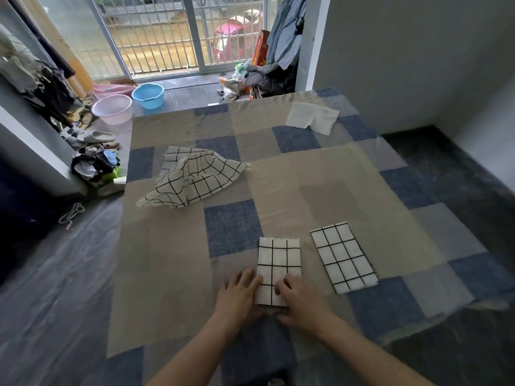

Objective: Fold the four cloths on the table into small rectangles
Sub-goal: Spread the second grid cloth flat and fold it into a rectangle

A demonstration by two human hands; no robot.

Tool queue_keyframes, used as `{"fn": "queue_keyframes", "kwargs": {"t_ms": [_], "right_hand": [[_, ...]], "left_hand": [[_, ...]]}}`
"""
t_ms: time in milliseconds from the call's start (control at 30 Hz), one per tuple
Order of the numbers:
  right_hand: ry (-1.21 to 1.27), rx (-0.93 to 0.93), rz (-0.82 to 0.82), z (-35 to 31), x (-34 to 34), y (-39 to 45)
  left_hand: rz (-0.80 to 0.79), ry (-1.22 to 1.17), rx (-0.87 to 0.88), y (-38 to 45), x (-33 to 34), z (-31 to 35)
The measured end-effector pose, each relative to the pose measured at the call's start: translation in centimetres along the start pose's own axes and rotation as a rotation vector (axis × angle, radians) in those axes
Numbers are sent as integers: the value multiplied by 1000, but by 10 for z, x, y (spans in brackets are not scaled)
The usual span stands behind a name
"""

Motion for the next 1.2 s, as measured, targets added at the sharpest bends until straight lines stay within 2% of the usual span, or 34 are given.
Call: {"fn": "queue_keyframes", "kwargs": {"t_ms": [100,200,300,367,467,600,667,733,833,900,1000,1100,1200], "right_hand": [[58,49,-21,13,3,-2],[-7,-12,15,11,-1,4],[-43,-22,86,6,-12,7],[39,19,146,9,-25,10],[321,42,212,19,-63,17],[1002,166,175,65,-130,47],[1246,173,113,90,-163,69],[1369,170,-58,112,-180,91],[1286,176,-293,133,-184,117],[1234,197,-315,145,-184,137],[1253,270,-210,163,-192,173],[1209,298,-75,179,-202,211],[1008,352,14,193,-192,240]], "left_hand": [[60,1,6,-1,-2,2],[115,6,24,-2,-10,3],[224,-6,45,-2,-18,4],[346,-120,46,0,-25,0],[521,-445,85,11,-48,-5],[590,-926,179,42,-102,8],[678,-1104,129,62,-139,13],[772,-1220,47,84,-168,16],[853,-1462,-92,127,-192,18],[883,-1500,-194,155,-194,13],[863,-1502,-286,187,-193,3],[818,-1545,-281,216,-200,-3],[755,-1456,-365,235,-190,-14]]}}
Point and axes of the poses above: each hand's wrist, its own y-axis towards the middle knuckle, its own x-axis out of the palm, z = x × y, the point moved 6 cm from there along y, towards the middle knuckle, and after that the axes turned 15 degrees about x, right-handed, at the moved point
